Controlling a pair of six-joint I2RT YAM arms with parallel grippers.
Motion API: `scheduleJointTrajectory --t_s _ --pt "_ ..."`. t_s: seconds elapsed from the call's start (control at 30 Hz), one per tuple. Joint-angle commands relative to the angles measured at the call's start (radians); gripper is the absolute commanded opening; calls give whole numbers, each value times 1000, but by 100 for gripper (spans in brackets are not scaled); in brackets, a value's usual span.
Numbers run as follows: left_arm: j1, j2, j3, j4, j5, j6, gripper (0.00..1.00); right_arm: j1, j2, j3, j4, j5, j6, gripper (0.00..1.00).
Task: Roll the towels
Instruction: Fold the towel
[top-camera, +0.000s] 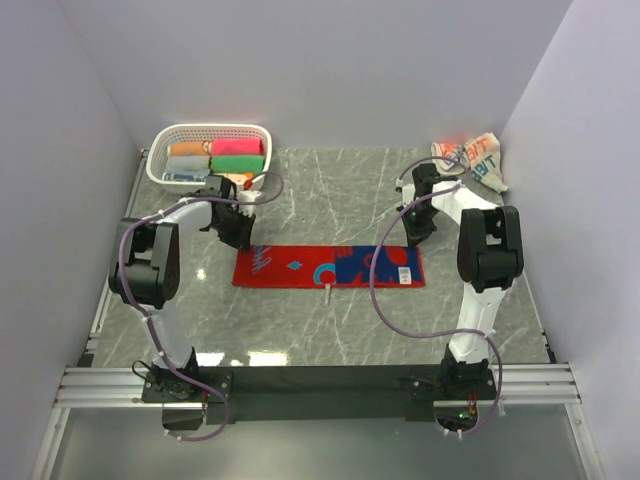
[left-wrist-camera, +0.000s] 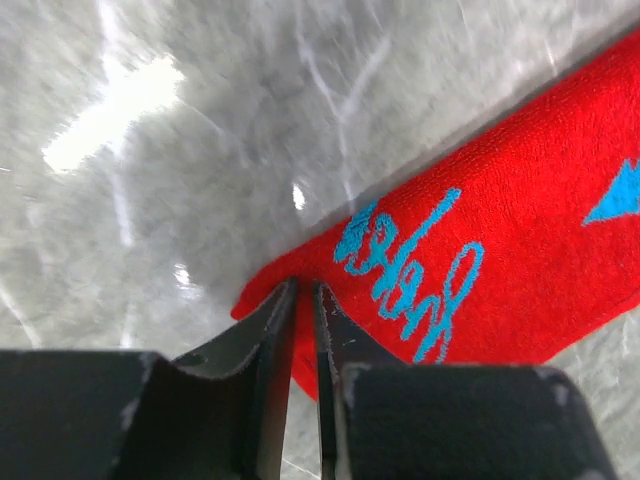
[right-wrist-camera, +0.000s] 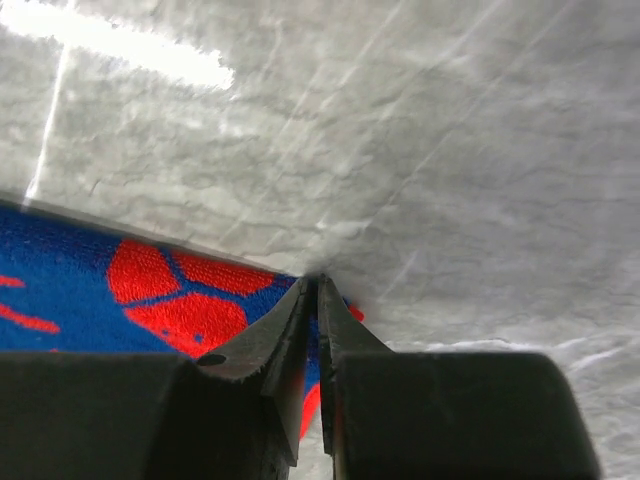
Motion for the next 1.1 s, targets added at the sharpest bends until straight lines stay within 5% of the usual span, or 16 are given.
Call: scheduleJointTrajectory --t_s 0.0,0.27,0.33,0.5,0.7,1.07 --pt "7 15 15 47 -60 -55 19 0 36 15 87 119 5 14" --pt "21 15 21 37 -68 -86 19 0 50 102 109 139 42 18" --pt "21 -5 28 26 -30 -92 26 -6 -2 108 95 102 56 30" --pt "21 -44 90 -55 69 -133 43 -47 -130 78 17 74 99 38" --pt "20 -105 94 -80 89 -136 57 -81 -185 -36 -37 -35 131 40" --pt "23 -136 72 -106 95 -95 61 -52 -135 -188 69 -20 177 38"
